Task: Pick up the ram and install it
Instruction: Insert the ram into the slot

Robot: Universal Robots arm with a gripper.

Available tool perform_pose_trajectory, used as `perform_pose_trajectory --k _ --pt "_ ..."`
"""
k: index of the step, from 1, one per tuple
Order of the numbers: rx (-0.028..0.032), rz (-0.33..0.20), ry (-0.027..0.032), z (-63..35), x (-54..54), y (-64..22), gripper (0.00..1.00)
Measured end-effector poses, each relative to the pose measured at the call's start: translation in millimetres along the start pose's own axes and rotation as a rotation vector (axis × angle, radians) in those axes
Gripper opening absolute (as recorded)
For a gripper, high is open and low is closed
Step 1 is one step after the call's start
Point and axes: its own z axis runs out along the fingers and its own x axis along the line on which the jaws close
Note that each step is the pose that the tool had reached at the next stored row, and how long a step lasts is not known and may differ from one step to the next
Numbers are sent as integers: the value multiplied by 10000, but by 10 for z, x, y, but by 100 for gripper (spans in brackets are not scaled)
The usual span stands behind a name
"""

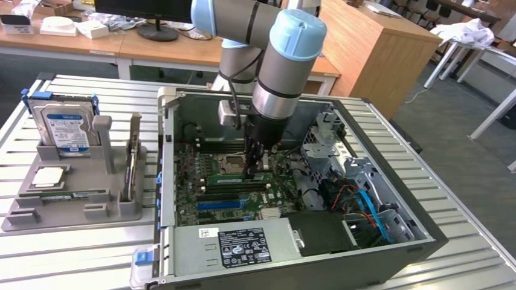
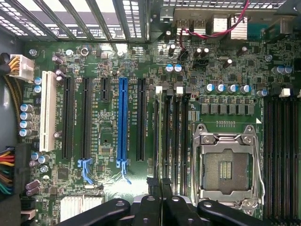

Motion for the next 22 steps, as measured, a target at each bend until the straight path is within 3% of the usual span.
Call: perform_pose_trajectory --k 22 --pt "0 66 -3 21 0 -6 12"
